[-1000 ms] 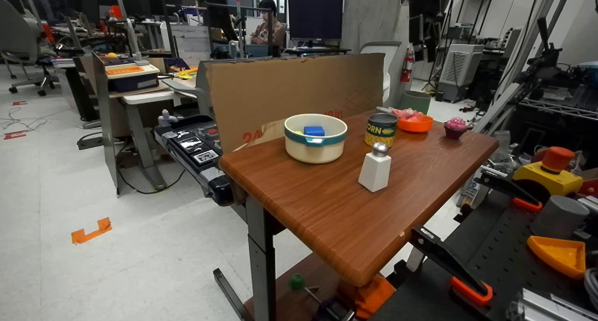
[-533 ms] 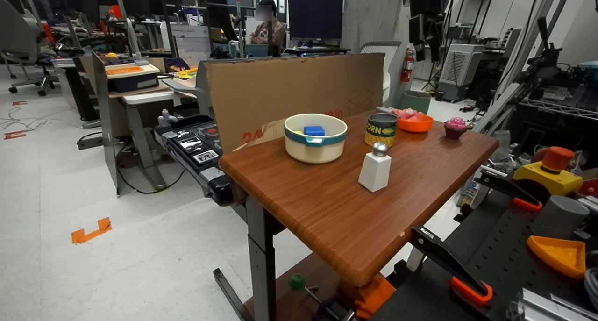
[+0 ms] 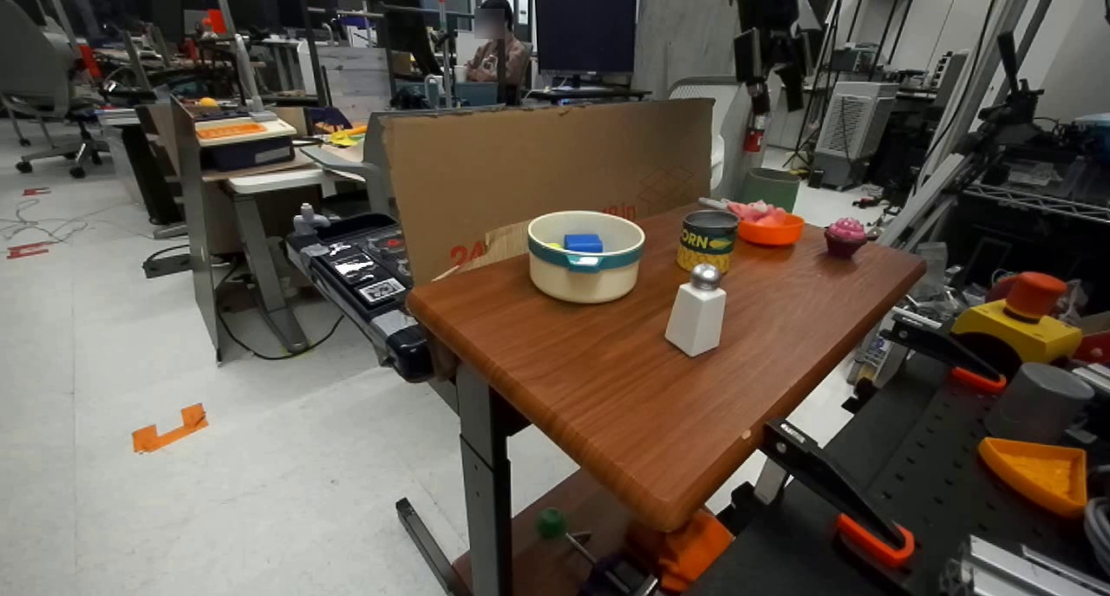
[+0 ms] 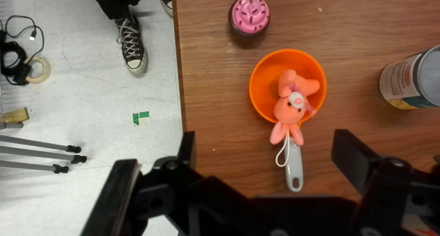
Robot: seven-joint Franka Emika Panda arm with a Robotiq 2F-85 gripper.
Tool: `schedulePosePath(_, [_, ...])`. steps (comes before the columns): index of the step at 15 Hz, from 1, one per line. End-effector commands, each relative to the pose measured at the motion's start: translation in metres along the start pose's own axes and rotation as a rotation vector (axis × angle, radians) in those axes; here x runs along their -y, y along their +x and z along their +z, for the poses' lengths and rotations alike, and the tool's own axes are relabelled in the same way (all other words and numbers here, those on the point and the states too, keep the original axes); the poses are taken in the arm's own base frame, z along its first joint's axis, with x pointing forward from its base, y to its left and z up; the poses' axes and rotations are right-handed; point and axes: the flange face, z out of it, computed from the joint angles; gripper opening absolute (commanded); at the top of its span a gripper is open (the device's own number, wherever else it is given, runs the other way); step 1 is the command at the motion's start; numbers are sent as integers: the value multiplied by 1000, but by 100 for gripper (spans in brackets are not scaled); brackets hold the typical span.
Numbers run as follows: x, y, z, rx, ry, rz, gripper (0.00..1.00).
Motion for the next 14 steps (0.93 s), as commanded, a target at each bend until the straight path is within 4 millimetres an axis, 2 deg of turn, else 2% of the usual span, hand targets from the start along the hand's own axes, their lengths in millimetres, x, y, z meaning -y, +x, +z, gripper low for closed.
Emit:
schedulePosePath(1, [10, -8, -7, 29, -38, 39, 100])
schedulePosePath(5, [7, -12, -5, 52, 26, 14, 100])
schedulePosePath(6, [10, -2, 0, 38, -10, 26, 100])
schedulePosePath(11, [5, -6, 0, 38, -10, 30, 100])
schedulePosePath(14, [12, -5, -3, 35, -78, 44, 100])
